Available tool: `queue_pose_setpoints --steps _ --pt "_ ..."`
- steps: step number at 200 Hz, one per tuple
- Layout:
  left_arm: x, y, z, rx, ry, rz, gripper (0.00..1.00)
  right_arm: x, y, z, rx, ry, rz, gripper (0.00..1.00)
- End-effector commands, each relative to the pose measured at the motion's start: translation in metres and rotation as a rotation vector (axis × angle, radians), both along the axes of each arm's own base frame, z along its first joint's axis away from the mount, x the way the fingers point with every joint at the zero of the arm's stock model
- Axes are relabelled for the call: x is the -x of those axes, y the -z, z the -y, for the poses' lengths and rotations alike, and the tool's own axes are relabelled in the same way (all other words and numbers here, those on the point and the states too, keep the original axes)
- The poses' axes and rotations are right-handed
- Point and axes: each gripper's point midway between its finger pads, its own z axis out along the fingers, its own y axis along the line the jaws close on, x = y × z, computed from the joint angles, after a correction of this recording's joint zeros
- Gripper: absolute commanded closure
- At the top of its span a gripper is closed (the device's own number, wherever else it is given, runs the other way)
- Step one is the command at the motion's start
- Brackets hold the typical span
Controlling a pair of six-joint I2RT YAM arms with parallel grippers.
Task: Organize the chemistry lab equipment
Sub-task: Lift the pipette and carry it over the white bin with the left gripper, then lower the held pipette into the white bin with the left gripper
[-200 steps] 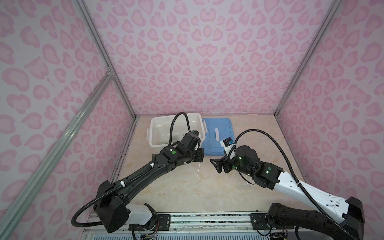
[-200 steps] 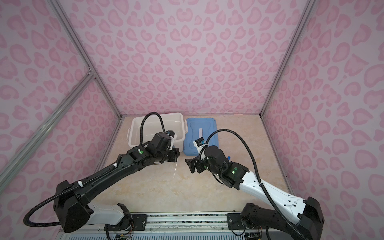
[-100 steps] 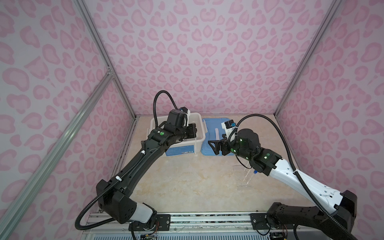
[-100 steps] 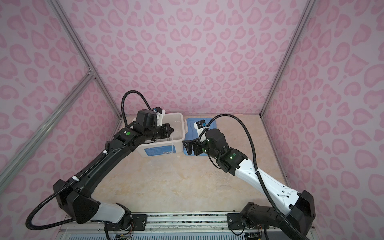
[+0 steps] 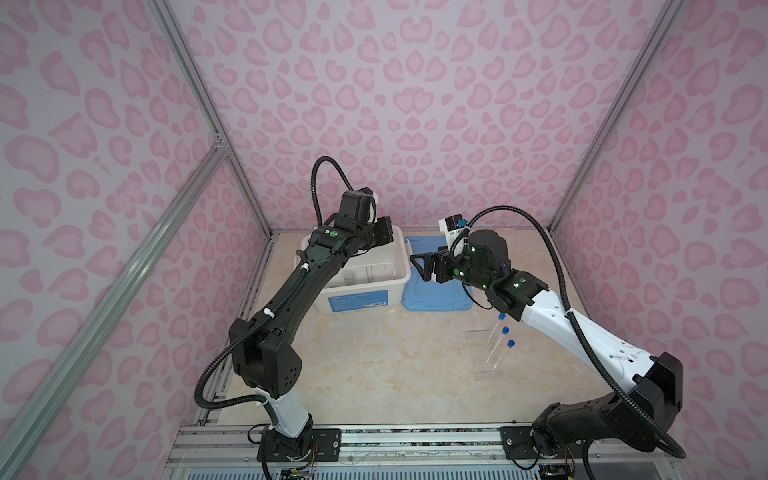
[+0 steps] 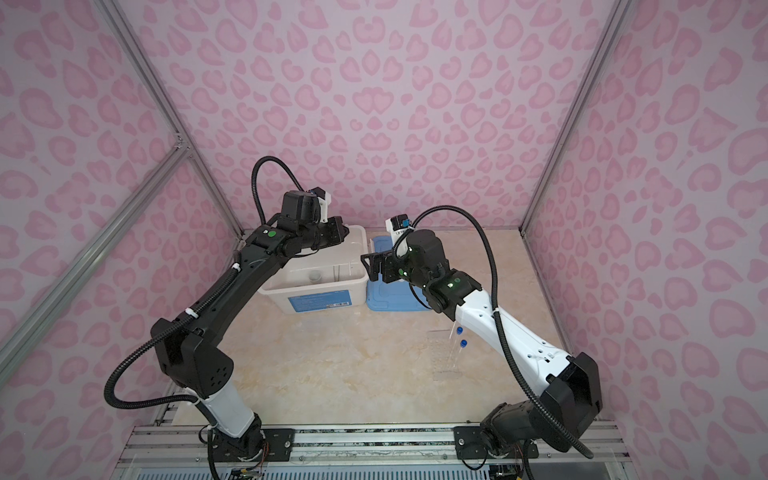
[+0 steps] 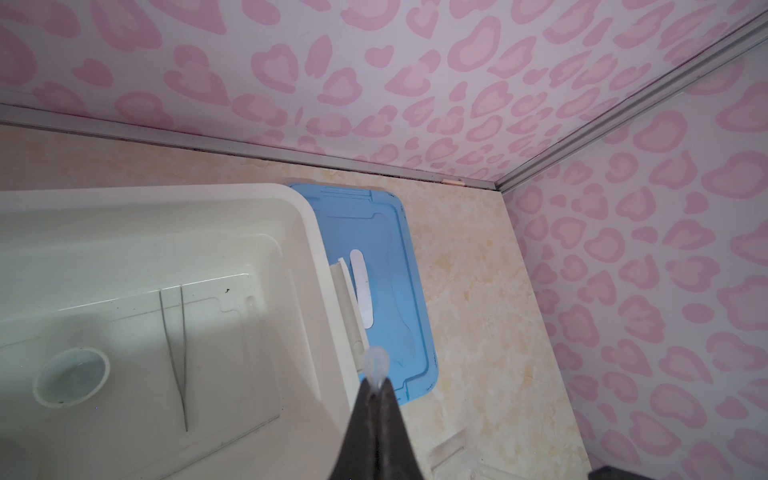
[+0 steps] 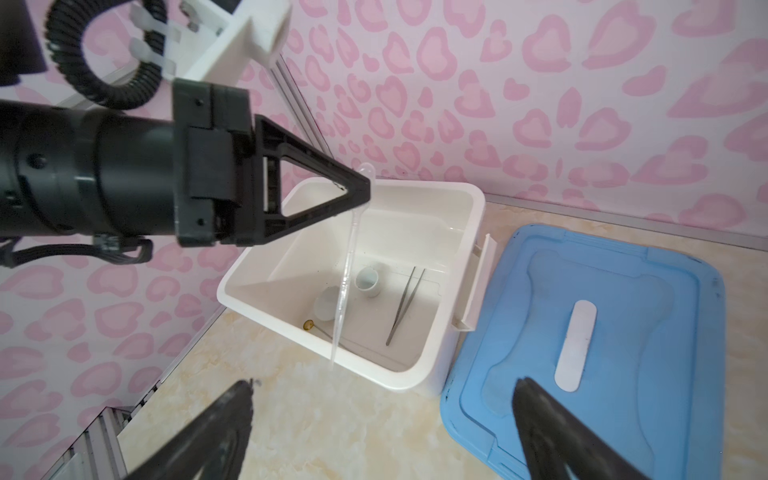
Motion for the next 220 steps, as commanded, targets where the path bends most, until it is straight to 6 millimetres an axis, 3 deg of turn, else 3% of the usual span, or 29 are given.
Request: queue_pose_setpoints --steps 1,47,87,91,102,160,220 --pt "-0.016 0.005 -0.004 -0.010 -0.024 0.001 0.97 -0.007 -0.001 -0.006 0.013 -0.016 0.015 0.02" --pt "-0.044 0.029 -0.002 0.010 -0.021 -0.034 0.97 -0.024 0.010 -0.017 0.055 -0.025 -0.001 0.02" --pt "-0.058 0.065 -0.001 -0.026 -0.018 -0.077 0.97 -0.034 0.031 -0.031 0.090 -0.082 -0.030 0.03" --pt "-0.060 0.067 -0.001 -0.030 -0.020 -0.077 0.97 -0.037 0.021 -0.034 0.080 -0.089 -0.013 0.03" --pt "-0.064 0.074 -0.002 -0.035 -0.024 -0.079 0.97 -0.041 0.022 -0.039 0.080 -0.099 -0.018 0.03" --pt "-0.071 0.113 0.005 0.035 0.015 -0.137 0.97 -0.057 0.032 -0.046 0.108 -0.081 -0.037 0.03" --pt "-0.075 0.147 0.009 0.054 0.029 -0.165 0.97 -0.060 0.051 -0.051 0.144 -0.102 -0.060 0.05"
